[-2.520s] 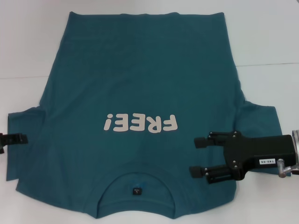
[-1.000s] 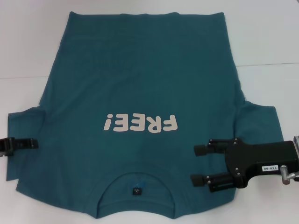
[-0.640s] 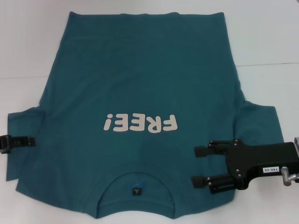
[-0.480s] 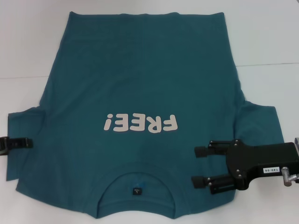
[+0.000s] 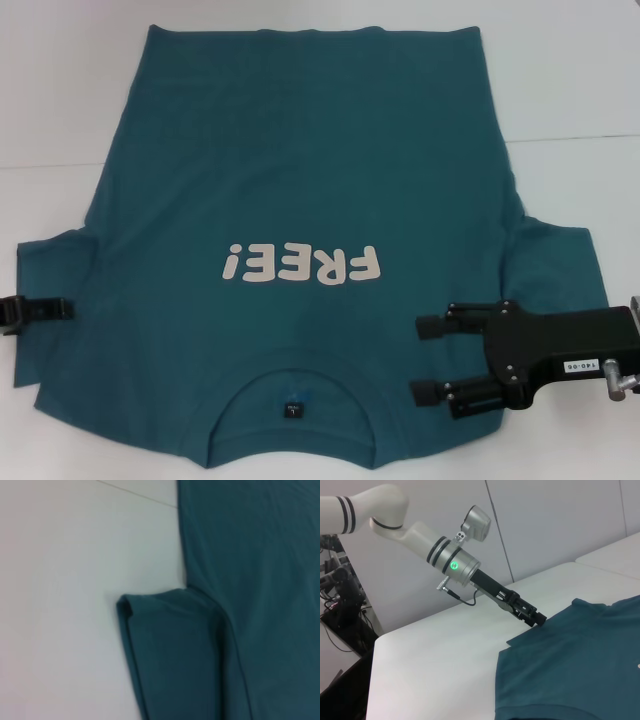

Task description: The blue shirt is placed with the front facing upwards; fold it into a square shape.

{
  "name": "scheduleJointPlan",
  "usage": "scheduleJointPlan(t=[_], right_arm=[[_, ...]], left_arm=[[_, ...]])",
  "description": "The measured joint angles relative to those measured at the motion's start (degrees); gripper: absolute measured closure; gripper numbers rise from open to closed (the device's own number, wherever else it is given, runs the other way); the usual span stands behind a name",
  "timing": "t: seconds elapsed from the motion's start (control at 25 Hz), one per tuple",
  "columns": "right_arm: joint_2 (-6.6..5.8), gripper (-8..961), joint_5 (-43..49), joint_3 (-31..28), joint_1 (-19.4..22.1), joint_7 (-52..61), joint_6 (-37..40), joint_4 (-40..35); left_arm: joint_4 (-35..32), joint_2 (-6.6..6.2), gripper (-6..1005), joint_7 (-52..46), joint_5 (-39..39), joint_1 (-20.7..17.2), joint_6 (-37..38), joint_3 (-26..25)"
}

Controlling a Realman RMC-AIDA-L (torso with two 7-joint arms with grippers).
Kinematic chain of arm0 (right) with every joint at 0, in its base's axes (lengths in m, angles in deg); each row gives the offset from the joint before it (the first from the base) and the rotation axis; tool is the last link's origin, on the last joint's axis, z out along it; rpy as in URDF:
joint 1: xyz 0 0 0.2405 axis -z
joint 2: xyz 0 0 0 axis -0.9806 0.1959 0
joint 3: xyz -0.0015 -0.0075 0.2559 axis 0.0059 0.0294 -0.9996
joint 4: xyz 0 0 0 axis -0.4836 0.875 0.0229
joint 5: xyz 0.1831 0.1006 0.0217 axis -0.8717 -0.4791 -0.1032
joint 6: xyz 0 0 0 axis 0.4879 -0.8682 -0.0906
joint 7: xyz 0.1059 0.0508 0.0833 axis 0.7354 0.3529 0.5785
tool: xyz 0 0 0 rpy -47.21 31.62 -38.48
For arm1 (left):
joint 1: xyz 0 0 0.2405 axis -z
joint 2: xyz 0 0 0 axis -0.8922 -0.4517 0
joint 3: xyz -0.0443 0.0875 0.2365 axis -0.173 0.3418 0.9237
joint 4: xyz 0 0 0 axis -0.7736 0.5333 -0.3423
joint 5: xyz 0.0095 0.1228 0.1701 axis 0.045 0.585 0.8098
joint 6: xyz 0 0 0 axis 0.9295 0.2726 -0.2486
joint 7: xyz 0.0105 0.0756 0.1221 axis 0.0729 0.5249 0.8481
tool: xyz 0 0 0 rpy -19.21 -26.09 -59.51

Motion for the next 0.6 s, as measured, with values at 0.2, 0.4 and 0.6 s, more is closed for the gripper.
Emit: scheduleJointPlan(t=[0.2, 0.4, 0.6], right_arm=[[0.00, 29, 0.1, 0.0, 0.0, 0.2, 0.0, 0.0], [-0.04, 29, 0.1, 0.0, 0.0, 0.2, 0.1, -0.1], [-0.10, 29, 0.1, 0.0, 0.1, 0.3, 0.2, -0.1]], left_arm=[[-1.1, 0.04, 63, 0.4, -0.2, 0.8, 0.9, 0.0], [0.3, 0.35, 63, 0.8, -0.5, 0.9, 2.4, -0.2], [1.4, 0.33, 63, 0.3, -0.2, -0.3, 1.6, -0.3]])
